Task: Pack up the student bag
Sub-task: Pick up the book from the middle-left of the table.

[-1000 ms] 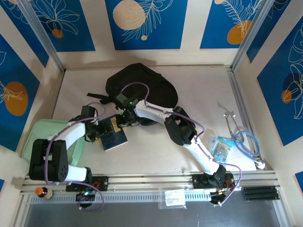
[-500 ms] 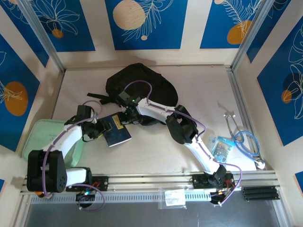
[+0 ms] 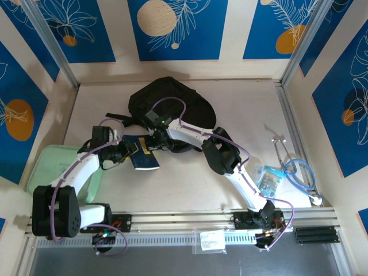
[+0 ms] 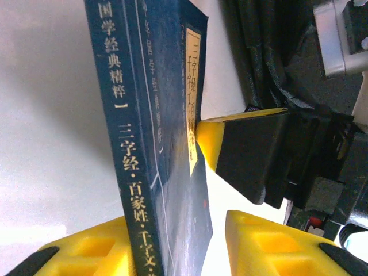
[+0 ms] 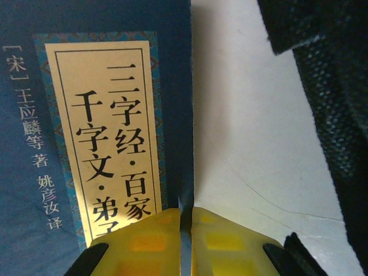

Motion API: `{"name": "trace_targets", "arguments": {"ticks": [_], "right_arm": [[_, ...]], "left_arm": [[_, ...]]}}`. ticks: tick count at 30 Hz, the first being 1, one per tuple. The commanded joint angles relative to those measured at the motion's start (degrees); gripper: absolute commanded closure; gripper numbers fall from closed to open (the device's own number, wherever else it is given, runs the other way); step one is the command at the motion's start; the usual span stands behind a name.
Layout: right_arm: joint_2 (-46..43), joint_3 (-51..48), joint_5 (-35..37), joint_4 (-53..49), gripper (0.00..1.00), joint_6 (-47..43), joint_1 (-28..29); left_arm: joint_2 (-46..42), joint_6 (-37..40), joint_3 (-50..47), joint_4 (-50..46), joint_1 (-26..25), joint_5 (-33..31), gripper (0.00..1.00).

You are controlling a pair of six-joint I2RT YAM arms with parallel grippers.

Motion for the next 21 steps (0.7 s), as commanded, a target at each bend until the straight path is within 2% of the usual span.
{"name": "trace_targets", "arguments": {"ticks": [1,6,10,13,17,21], "right_arm": [[2.6,-3.0,0.2,-2.8,0.90,0.4,1.1],[-1.0,-3.0,0.5,-1.6,0.90,-0.3,0.7],[-8.0,-5.0,0.3,1.5,0.86,-0.7,-0.1],[-15.9,-10.8,-0.5,7.7,0.78,-0.3,-1.1],[-26.7,-21.8,-2.0,17.3,0.61,2.3,-4.1],[-35.7,-32.9,-5.8,25.5,0.46,7.3,-8.8]], "left_arm": [[0.7,-0.1,-0.1,1.1,-0.3,1.1,0.67],[0.7,1.7,1.6,-4.7,-0.3,-4.9,0.83],[-1.6,2.5,3.6,-7.7,-0.3,-8.5,0.99],[-4.5,2.8,6.4,-9.9,-0.3,-9.5,1.00],[-7.6,2.1,11.1,-10.1,-0.4,-7.5,1.00],[-7.4,-2.1,14.7,-5.0,-0.4,-3.6,1.00]]}}
